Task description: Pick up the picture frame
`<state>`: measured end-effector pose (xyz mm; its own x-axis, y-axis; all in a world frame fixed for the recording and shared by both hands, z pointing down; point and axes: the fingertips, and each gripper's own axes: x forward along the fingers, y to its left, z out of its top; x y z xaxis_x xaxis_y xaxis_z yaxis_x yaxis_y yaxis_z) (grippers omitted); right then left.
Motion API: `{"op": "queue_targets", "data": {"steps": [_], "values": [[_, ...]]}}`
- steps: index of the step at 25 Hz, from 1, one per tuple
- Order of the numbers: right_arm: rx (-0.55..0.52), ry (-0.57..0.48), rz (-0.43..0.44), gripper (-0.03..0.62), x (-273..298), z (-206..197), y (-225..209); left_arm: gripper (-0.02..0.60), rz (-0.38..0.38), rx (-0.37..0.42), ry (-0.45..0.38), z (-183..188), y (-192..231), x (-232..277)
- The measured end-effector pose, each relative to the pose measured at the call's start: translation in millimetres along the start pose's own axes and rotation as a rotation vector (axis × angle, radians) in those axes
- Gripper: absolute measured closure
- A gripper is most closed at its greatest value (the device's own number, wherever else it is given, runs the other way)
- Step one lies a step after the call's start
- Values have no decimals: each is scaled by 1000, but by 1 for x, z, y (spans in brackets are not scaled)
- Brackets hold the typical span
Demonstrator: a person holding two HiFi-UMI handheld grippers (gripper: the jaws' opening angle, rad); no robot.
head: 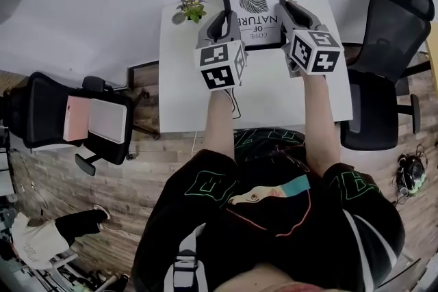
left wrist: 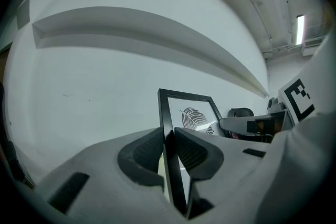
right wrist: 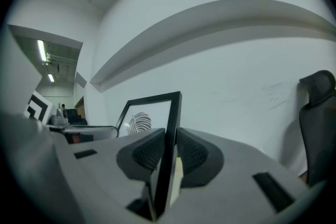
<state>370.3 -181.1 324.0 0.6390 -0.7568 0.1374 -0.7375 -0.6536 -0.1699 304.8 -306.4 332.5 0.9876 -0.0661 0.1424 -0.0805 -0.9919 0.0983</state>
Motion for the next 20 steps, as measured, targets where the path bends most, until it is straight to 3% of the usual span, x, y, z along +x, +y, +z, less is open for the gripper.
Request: {"op": "queue_targets", "data": {"steps": [20], "values": [[-44,-68,-6,517,-19,17,7,508,-27,22,-50,16,-9,-13]]}}
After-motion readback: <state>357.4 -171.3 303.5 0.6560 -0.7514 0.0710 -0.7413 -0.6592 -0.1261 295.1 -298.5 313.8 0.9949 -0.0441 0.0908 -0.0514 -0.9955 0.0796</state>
